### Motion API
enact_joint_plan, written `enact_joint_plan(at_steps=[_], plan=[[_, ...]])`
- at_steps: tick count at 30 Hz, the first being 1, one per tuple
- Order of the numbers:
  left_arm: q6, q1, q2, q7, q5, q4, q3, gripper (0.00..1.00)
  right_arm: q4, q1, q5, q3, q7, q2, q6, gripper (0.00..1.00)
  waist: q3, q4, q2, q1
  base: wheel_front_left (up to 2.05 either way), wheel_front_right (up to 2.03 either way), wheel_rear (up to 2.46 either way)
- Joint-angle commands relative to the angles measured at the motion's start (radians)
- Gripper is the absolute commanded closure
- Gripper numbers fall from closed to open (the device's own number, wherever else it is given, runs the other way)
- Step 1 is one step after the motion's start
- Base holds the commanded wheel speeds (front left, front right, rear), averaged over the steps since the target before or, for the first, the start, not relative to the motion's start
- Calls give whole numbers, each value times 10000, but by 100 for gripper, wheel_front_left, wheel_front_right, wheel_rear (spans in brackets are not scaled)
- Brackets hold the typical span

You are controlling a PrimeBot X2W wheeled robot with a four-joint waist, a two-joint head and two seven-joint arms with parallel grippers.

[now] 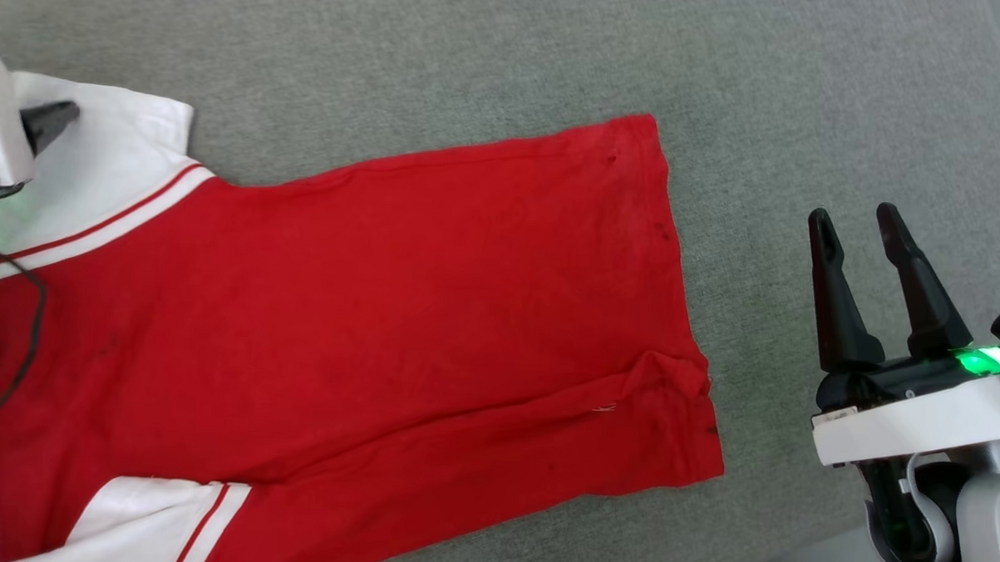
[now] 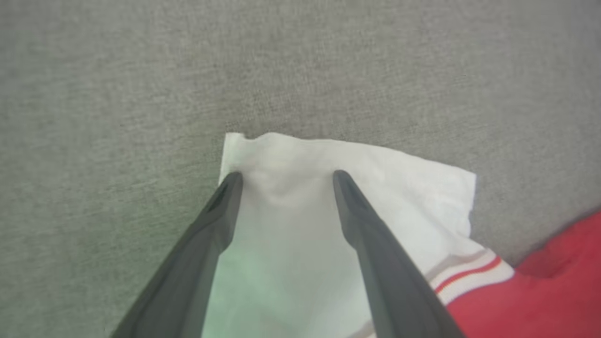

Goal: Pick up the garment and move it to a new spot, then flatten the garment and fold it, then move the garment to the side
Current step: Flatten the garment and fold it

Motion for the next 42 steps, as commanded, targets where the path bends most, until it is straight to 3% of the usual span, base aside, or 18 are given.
enact_joint_plan(at_steps=[1,5,6,8,13,19,28,35,42], plan=[[181,96,203,532,-91,47,-79,0,87,-212,88,77,-93,88,-4,0,257,-230,0,-2,0,0,0],[624,653,63,1195,-379,344,-95,0,280,-298,265,185,-131,111,-4,0,407,-323,0,-2,0,0,0],[705,808,-6,1296,-434,406,-113,29,309,-332,315,226,-127,102,-4,0,436,-340,0,-2,0,0,0],[826,1030,-223,1210,-599,466,-59,100,351,-393,420,261,-123,72,-4,0,461,-354,0,-2,0,0,0],[817,1190,-515,752,-703,471,31,100,388,-437,568,252,16,-93,-4,0,357,-266,0,-2,0,0,0],[476,813,-620,-167,-439,278,27,100,779,-762,1216,130,823,-567,-4,0,-100,257,0,-2,0,0,0],[64,175,-1449,-1315,-187,-509,-301,100,2661,-2305,2398,19,4253,-1630,-3,0,-432,1671,0,-2,0,0,0],[-110,-143,-2026,-1926,0,-1155,-623,100,3513,-3846,2257,-42,6555,-2051,-4,0,53,2664,0,-2,0,0,0],[-377,-300,-2494,-2436,131,-1298,-933,100,4959,-4781,1727,-18,8444,-2058,-9,0,255,3286,0,-2,0,0,0]])
